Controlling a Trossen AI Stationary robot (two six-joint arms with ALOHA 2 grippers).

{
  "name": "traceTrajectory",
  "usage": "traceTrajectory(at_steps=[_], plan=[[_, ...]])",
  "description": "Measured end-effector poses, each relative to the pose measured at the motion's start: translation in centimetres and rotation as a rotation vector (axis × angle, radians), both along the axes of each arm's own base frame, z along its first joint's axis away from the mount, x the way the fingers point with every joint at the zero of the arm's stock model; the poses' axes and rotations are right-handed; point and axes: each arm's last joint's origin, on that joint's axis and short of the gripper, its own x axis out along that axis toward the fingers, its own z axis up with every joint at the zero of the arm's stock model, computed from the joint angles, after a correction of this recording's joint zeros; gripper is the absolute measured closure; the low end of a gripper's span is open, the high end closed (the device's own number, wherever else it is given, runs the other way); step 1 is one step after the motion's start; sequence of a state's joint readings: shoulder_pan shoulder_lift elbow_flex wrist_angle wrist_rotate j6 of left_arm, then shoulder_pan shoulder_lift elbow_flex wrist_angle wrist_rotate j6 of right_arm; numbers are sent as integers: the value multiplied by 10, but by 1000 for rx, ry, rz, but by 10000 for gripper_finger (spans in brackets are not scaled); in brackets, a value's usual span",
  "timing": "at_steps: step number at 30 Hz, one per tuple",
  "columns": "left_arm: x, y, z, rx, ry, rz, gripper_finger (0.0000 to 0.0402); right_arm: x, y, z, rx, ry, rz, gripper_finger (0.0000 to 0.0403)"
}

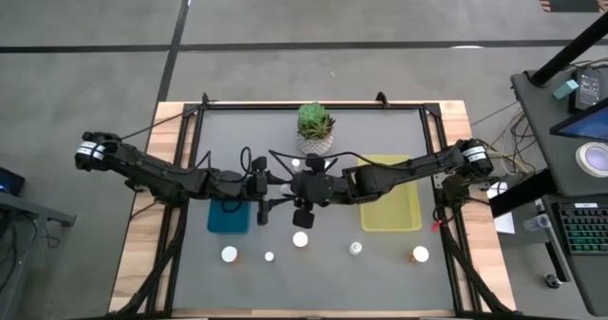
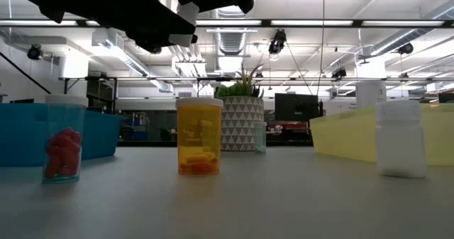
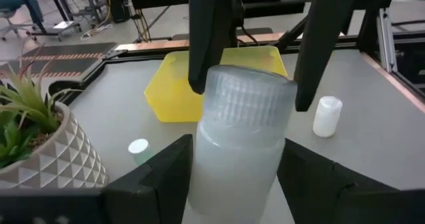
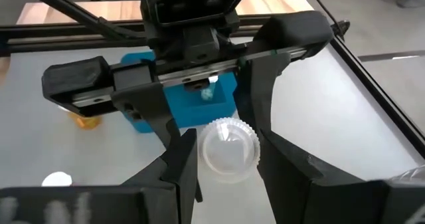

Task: Pick and place medicine bottles into bin by pill shape (circle, oval)
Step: Put the top white pill bottle into the left blue bin

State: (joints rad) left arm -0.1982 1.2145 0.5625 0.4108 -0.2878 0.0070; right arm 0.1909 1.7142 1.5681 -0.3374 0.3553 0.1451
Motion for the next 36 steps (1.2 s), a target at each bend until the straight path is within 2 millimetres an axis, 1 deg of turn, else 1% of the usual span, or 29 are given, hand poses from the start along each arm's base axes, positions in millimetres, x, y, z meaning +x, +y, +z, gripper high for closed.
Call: traceTrajectory(at_steps=[4, 6, 8, 13, 17, 21, 23, 26, 31, 36], plan=[[0, 0, 0, 16, 2, -4, 256, 0, 0, 0, -2, 1, 5, 273], [0, 0, 0, 28, 3, -7, 279, 0, 0, 0, -2, 0, 6, 264], [0, 0, 0, 25, 2, -7, 281, 0, 0, 0, -6, -2, 4, 248], [0, 0, 0, 24, 2, -10, 281, -4, -1, 4, -32, 8, 13, 191], [-2, -3, 3, 13, -12, -52, 281, -17, 0, 17, -40, 17, 24, 155], [-4, -8, 9, 17, -74, -119, 279, -35, 4, 21, -48, 23, 50, 139], [-3, -10, 13, 18, -110, -161, 278, -43, 8, 18, -52, 16, 68, 138], [-3, -11, 16, 21, -148, -192, 277, -51, 14, 10, -62, -42, 102, 142], [-3, -11, 16, 25, -147, -192, 276, -53, 20, -11, -85, -190, 144, 156], [-3, -11, 17, 27, -155, -191, 275, -51, 22, -29, -109, -361, 158, 158]])
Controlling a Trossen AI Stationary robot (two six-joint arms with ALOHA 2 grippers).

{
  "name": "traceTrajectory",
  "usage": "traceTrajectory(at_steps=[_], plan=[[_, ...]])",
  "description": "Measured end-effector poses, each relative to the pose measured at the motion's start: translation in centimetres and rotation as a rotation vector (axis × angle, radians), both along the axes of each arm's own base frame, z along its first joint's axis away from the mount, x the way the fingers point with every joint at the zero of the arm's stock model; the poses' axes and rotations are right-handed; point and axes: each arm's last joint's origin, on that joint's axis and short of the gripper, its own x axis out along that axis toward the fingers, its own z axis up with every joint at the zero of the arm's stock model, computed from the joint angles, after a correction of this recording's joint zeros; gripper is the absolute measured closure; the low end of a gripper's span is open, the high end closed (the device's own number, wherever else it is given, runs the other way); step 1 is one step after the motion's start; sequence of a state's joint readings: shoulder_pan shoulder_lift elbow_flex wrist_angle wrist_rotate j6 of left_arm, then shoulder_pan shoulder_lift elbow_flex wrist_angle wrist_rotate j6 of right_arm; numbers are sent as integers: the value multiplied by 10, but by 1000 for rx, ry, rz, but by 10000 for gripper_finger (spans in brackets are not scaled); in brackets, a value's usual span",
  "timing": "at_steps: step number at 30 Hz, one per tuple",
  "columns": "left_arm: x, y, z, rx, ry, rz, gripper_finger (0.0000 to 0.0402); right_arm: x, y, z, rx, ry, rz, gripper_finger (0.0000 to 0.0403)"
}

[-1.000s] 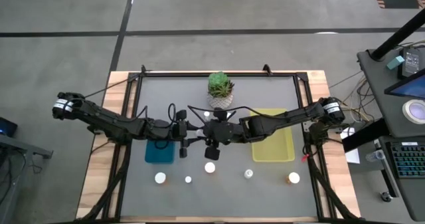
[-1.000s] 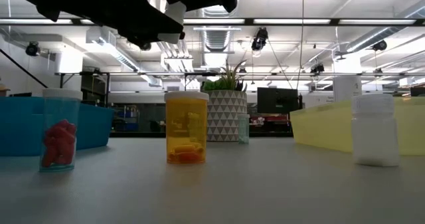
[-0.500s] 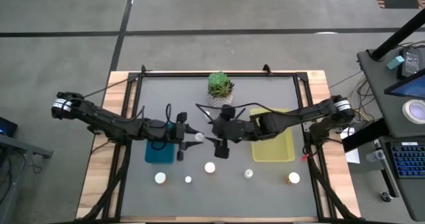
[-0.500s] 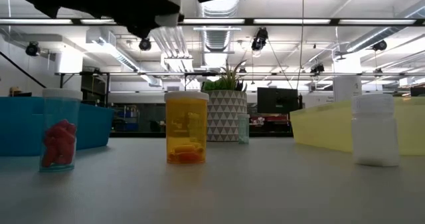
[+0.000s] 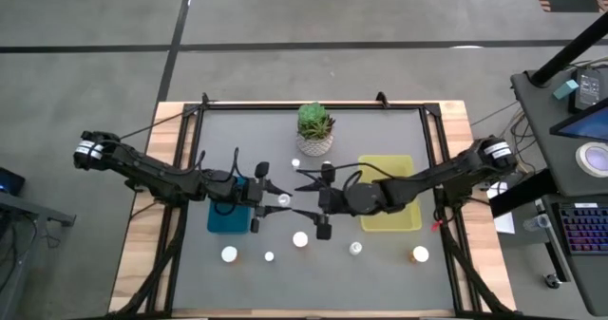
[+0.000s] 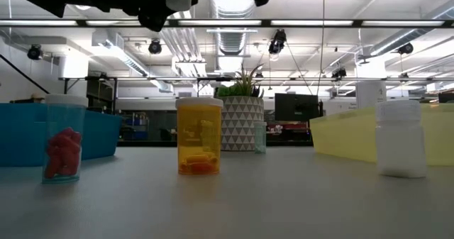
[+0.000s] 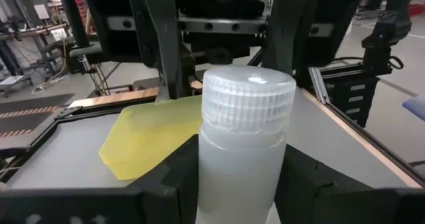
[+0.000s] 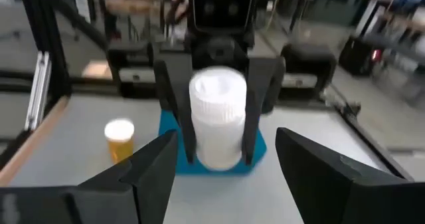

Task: Pick and place medicine bottles into bin by pill shape (circle, oval)
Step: Put the top white pill bottle into the left blue bin

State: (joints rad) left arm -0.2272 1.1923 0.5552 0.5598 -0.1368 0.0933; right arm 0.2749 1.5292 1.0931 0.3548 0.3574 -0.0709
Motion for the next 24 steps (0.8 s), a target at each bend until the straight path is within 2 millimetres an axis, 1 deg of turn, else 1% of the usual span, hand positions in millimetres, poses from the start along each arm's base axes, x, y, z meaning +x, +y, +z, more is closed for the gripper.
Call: traceTrajectory(at_steps=[3, 6, 11, 14, 21, 24], plan=[[0, 1, 0, 1, 0, 15, 275, 0, 0, -6, 2, -91, 4, 158], [0, 1, 0, 2, -3, 33, 275, -1, -1, -8, 8, -130, 0, 158], [1, 2, 3, -2, -28, 59, 274, 1, -3, -15, 2, -127, -5, 158], [2, 2, 5, -9, -53, 59, 274, 5, -4, -15, 2, -139, -11, 158], [8, 1, -3, -6, -41, 58, 274, 15, -4, -17, -48, -133, -12, 158], [9, 0, -2, -10, -56, 58, 274, 16, -3, -17, -60, -123, -11, 158]])
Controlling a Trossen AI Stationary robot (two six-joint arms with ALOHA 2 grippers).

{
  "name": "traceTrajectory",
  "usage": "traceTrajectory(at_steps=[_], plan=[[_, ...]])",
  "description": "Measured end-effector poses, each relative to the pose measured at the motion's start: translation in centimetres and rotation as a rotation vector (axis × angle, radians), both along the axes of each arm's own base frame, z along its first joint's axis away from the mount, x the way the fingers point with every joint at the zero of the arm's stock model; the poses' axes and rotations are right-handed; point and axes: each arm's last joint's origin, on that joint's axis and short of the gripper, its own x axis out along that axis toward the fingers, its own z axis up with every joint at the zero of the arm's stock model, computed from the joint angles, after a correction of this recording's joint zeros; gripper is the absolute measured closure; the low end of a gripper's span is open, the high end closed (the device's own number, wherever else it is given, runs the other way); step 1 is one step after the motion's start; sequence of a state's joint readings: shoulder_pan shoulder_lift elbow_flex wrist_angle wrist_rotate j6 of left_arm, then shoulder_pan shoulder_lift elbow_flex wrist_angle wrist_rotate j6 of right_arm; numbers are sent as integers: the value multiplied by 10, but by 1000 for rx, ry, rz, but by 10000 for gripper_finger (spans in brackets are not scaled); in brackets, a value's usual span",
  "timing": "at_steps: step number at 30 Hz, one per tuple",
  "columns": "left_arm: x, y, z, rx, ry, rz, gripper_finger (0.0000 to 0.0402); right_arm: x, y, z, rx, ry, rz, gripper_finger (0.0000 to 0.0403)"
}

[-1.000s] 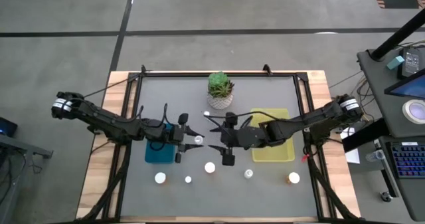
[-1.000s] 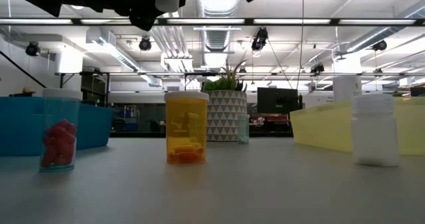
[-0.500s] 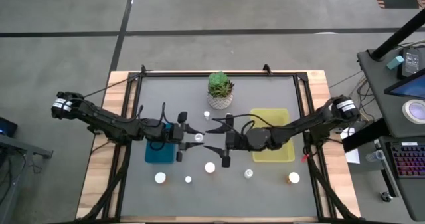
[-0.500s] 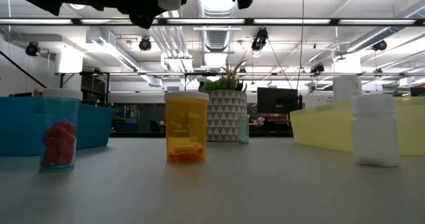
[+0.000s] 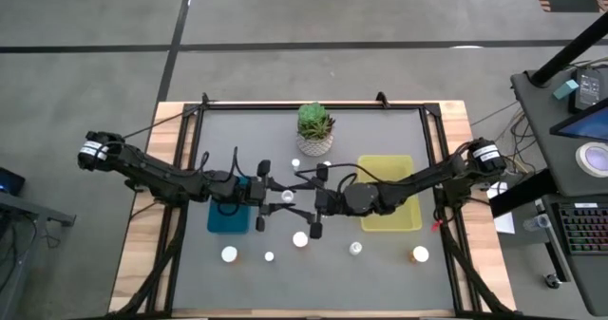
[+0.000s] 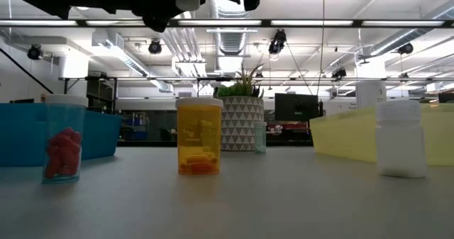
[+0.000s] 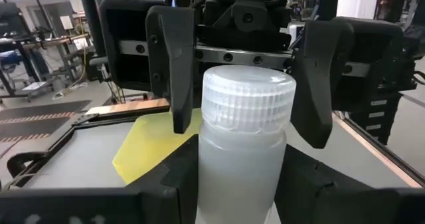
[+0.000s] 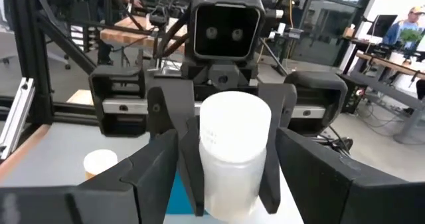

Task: Pick and place medicine bottles into bin by pill shape (circle, oval)
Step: Put the top white pill bottle into the left blue bin

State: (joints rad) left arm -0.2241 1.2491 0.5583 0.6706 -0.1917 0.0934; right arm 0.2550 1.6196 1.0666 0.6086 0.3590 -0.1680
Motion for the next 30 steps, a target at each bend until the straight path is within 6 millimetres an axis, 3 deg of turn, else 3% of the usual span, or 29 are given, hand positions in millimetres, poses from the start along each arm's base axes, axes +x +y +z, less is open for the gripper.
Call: traceTrajectory(at_steps=[7, 16, 24, 30], plan=[[0, 0, 1, -1, -6, 0, 274, 0, 0, -1, 1, 2, 0, 169], [-1, 0, 1, -2, -6, -1, 274, 1, 0, 0, 0, 1, -5, 283], [-1, 0, 1, -3, -5, -1, 269, 1, 0, 0, 9, 3, -5, 283], [-1, 0, 2, -3, -7, 0, 219, 1, 0, -1, 13, 3, 1, 283]])
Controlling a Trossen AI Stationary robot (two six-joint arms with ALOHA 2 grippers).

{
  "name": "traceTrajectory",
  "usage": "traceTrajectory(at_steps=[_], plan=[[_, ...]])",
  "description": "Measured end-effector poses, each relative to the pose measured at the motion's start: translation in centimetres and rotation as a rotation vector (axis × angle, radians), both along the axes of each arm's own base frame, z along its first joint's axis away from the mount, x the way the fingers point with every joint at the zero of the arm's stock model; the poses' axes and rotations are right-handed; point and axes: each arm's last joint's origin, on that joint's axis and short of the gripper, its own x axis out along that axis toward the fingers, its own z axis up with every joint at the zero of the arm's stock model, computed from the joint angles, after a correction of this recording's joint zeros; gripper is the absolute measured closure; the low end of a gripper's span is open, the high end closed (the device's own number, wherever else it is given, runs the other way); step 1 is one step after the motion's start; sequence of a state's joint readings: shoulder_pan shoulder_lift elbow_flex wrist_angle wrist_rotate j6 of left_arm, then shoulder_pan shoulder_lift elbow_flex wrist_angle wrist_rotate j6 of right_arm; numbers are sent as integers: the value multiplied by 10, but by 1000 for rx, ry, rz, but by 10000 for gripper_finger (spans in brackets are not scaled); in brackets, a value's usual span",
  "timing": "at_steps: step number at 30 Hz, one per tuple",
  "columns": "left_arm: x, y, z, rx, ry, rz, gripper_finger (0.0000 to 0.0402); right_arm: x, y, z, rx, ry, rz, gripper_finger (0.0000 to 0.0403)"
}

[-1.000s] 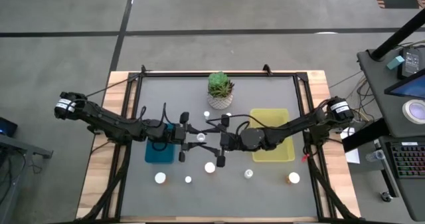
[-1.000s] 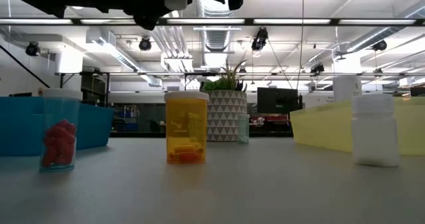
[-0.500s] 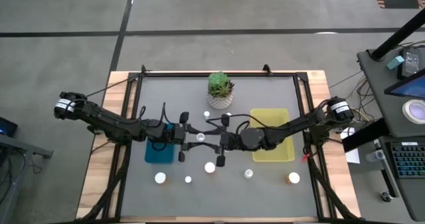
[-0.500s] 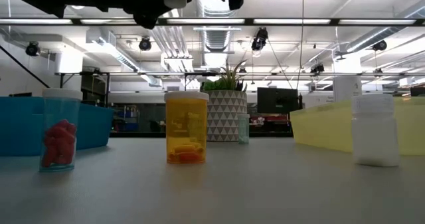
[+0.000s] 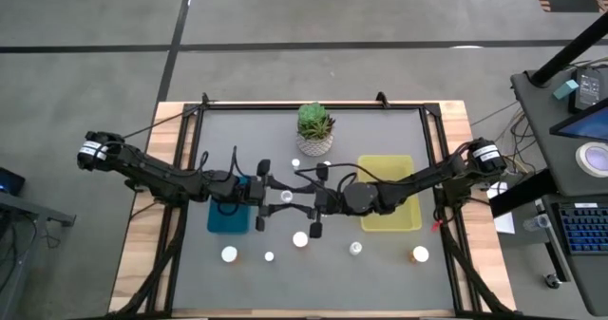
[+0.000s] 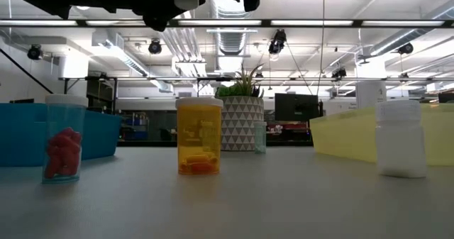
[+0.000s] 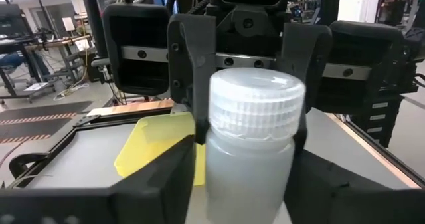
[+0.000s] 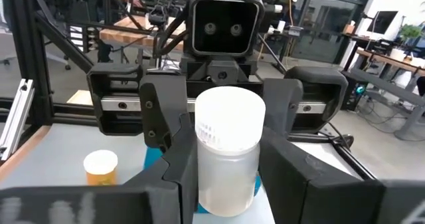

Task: Pick and place medicine bottles into bin by pill shape (circle, oval)
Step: Put the top white pill bottle into the left blue bin

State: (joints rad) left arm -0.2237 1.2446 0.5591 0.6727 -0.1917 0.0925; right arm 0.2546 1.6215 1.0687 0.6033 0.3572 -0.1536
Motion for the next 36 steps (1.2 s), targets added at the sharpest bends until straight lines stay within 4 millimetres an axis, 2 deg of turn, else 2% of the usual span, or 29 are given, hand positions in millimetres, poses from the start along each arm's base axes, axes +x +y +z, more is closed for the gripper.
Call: traceTrajectory(at_steps=[5, 9, 18, 22, 30, 36], plan=[[-1, 0, -1, 9, 19, 0, 169, -1, 0, -1, -7, 23, 1, 278], [-8, 2, 0, 44, 73, -1, 150, -5, -1, 0, -20, 78, -2, 276], [-17, 4, 8, 39, 77, -1, 146, -17, -6, -11, -31, 289, -81, 274], [-10, 3, 6, 28, 35, 0, 146, -17, -8, -13, -27, 300, -106, 274], [9, 4, -10, 23, 17, 67, 146, -16, -8, -13, -28, 299, -106, 273], [13, 3, -12, 20, -1, 65, 161, -16, -8, -13, -28, 299, -106, 273]])
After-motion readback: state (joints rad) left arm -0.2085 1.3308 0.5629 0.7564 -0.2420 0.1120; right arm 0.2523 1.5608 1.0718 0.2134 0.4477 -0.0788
